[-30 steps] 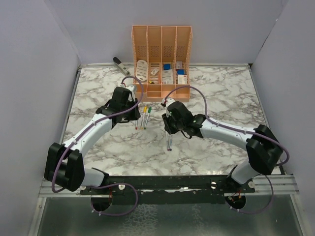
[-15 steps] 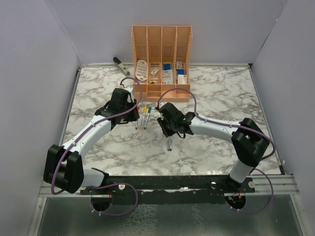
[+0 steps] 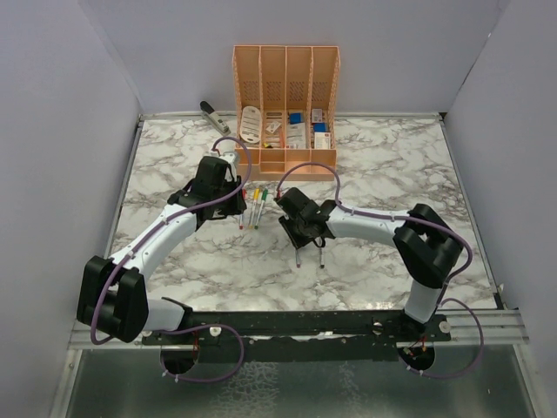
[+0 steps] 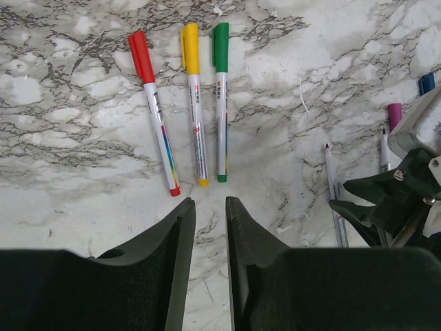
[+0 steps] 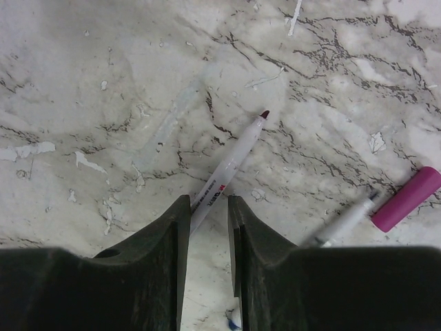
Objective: Insert the pens into the pen caps
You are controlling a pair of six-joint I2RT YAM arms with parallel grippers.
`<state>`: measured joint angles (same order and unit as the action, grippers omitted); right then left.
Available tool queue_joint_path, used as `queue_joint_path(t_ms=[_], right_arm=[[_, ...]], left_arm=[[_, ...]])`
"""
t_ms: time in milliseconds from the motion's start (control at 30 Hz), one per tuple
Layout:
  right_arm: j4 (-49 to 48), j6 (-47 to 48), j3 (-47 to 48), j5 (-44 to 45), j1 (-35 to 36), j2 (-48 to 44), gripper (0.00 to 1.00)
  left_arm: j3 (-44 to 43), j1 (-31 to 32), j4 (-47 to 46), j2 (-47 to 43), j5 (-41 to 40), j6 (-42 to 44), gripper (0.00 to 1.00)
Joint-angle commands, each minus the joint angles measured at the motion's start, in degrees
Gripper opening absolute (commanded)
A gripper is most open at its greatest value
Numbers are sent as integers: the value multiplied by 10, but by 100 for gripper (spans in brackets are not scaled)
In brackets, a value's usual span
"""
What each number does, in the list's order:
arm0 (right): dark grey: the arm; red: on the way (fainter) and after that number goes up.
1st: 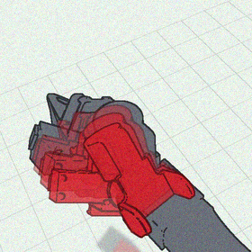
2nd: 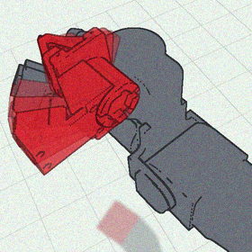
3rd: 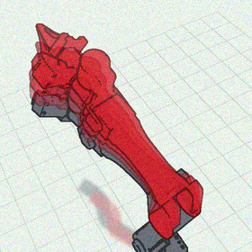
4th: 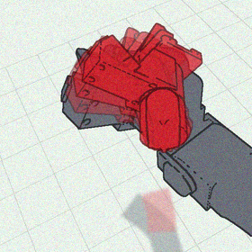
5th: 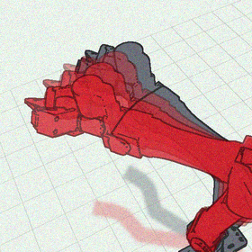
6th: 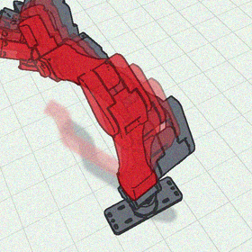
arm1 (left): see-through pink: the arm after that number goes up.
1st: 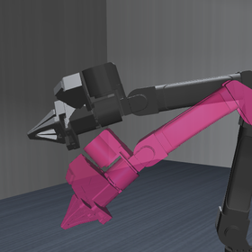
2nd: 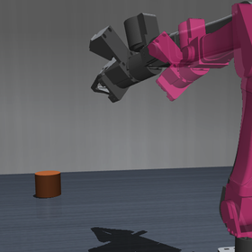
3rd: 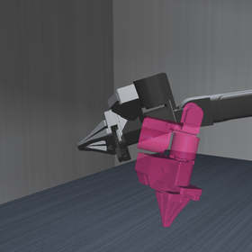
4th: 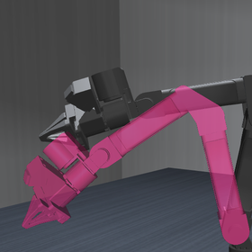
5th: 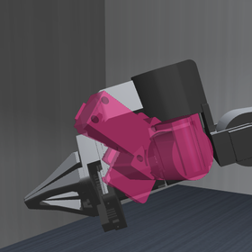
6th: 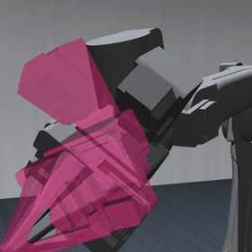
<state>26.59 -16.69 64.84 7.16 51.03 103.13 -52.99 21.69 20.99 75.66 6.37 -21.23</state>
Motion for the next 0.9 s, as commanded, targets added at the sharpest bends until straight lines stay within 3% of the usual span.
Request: queue_joint_path(t_ms=[0,233,400,567,867], right_arm=[[4,-4,22,-8,6,18,29],[6,-3,32,-20,7,43,28],[19,-12,41,-14,7,55,11],[23,-22,58,0,7,51,2],[-11,-59,102,81,1,-2,1]], left_arm=[[0,-4,-16,1,5,5,28],[-2,-5,-16,5,4,9,27],[-5,-5,-16,7,1,14,27],[-5,-6,-16,12,4,18,27],[4,-6,-56,-6,45,42,28]])
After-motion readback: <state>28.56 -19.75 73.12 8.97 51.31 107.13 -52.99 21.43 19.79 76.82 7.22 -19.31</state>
